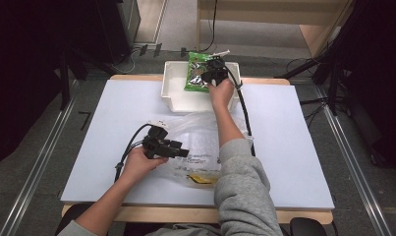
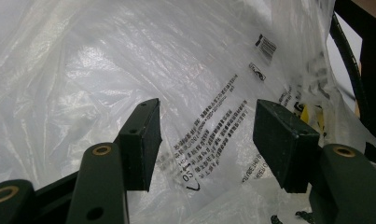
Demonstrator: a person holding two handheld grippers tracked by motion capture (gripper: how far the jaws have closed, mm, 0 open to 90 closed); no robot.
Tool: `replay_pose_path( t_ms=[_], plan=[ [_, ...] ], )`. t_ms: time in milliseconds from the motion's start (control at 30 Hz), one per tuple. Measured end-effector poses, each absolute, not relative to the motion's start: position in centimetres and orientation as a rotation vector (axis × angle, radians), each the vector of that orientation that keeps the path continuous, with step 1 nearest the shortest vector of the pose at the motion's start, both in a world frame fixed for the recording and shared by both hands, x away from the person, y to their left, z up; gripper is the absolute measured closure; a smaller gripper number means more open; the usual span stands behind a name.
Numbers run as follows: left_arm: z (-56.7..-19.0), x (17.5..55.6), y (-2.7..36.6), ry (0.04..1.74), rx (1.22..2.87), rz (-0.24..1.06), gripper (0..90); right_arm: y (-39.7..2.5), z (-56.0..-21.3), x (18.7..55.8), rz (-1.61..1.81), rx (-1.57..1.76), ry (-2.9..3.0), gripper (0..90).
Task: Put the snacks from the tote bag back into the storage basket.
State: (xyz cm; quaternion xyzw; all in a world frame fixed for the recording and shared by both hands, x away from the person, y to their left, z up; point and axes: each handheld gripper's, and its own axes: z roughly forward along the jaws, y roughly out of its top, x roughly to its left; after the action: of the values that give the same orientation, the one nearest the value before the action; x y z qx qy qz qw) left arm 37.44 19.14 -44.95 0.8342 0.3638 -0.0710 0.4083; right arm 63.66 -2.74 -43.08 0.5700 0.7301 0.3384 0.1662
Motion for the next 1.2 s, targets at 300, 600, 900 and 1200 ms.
replay_pose_path(
  t_ms=[300, 600, 900, 1200],
  plan=[
    [-44.9, 37.4, 19.1, 0.917, 2.100, -0.176, 42.7, -2.3, -43.4, 63.5, 0.948, 1.620, 2.100, 50.8],
    [-45.0, 37.4, 19.0, 0.915, 2.108, -0.175, 42.7, -2.6, -43.0, 63.1, 0.976, 1.622, 2.093, 50.4],
    [-45.0, 37.5, 18.9, 0.911, 2.108, -0.176, 42.6, -3.0, -42.7, 62.5, 1.003, 1.620, 2.087, 49.7],
    [-45.0, 37.5, 18.9, 0.912, 2.111, -0.174, 42.7, -3.2, -41.7, 61.7, 1.037, 1.587, 2.095, 49.6]
  ],
)
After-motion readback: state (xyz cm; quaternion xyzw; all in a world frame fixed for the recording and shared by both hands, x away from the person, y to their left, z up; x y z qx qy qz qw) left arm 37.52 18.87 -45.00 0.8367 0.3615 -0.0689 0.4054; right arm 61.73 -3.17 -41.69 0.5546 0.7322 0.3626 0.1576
